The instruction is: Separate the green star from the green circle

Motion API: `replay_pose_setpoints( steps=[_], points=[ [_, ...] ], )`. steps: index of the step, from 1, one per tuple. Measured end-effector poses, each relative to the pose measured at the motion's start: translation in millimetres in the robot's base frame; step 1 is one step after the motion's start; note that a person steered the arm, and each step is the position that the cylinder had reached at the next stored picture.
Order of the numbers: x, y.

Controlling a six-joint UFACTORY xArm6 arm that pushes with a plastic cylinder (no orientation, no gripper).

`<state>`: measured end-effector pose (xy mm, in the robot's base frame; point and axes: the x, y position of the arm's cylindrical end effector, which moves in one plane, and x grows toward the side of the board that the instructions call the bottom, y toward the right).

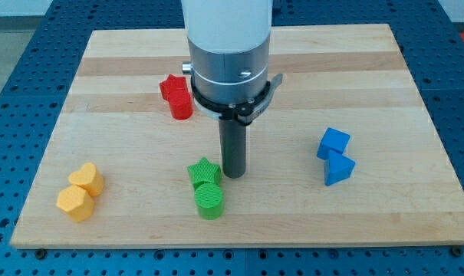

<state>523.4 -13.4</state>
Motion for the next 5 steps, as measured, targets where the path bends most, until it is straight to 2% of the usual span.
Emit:
replay_pose_setpoints(
  steps=[1, 4, 5],
  points=[
    [0.0, 0.0],
    [0.0, -57.6],
    [-0.4, -60.6]
  ],
)
